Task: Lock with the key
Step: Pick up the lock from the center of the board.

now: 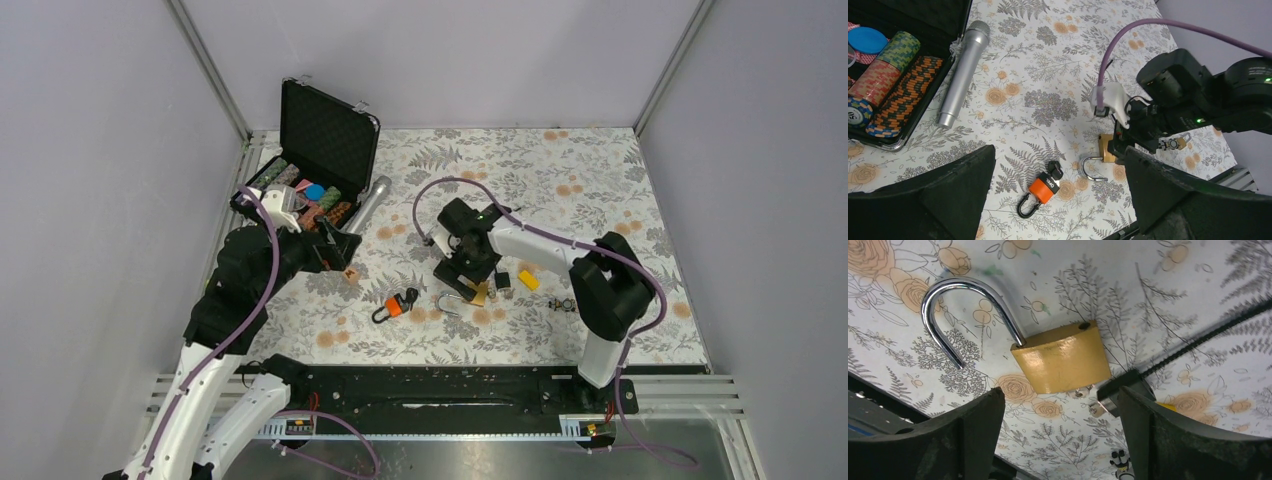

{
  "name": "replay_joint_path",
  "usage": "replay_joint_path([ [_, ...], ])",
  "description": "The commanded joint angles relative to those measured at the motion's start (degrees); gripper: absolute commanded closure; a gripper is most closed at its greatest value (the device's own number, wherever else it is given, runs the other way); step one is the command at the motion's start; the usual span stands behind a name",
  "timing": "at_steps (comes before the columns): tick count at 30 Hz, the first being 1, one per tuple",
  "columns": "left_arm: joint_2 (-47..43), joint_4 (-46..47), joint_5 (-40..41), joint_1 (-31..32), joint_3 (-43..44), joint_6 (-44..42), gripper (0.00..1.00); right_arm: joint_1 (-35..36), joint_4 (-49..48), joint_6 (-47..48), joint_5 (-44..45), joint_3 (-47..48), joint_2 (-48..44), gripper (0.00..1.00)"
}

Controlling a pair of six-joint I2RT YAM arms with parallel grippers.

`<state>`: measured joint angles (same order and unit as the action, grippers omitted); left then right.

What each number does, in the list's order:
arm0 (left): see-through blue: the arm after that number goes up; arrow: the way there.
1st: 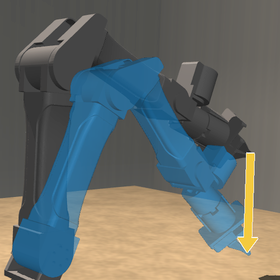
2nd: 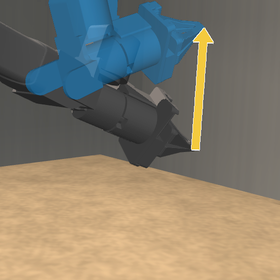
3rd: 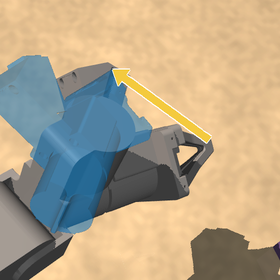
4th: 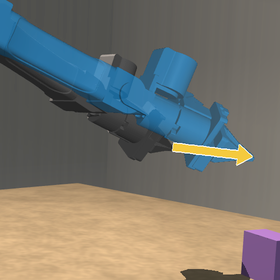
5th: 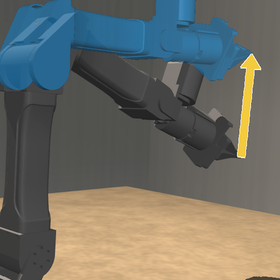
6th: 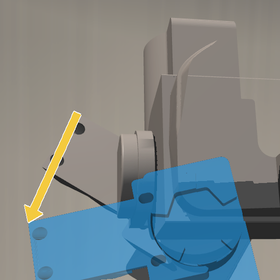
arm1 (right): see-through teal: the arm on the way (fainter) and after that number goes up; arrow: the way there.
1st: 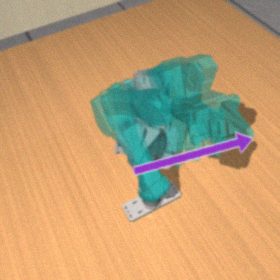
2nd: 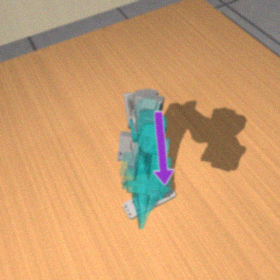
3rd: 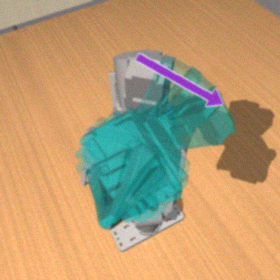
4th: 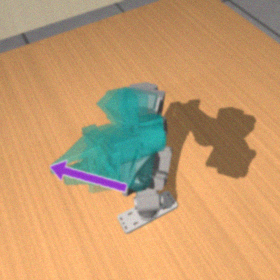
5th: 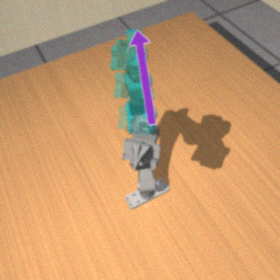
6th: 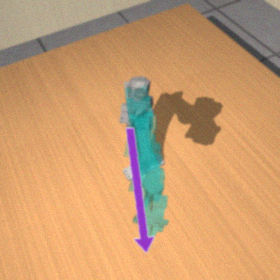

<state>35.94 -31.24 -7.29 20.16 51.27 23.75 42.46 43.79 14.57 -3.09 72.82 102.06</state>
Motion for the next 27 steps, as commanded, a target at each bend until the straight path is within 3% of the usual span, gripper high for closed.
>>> replay_joint_path([
  [1,0.1,2.1,-0.5,-0.2,1.7,-1.1,0.01,2.7,2.9,6.5,3.9,2.7,2.9,0.11],
  [21,0.0,0.6,-1.4,-0.2,2.2,-3.3,0.01,3.2,-0.5,8.9,0.1,4.9,10.7,0.10],
  [25,-0.1,0.6,-1.8,-0.2,2.0,-3.3,0.01,3.2,-1.9,7.9,1.1,3.8,10.6,0.17],
  [27,-0.1,0.5,-1.9,-0.2,2.0,-3.2,0.01,3.2,-2.6,6.7,2.4,3.7,10.2,0.27],
])
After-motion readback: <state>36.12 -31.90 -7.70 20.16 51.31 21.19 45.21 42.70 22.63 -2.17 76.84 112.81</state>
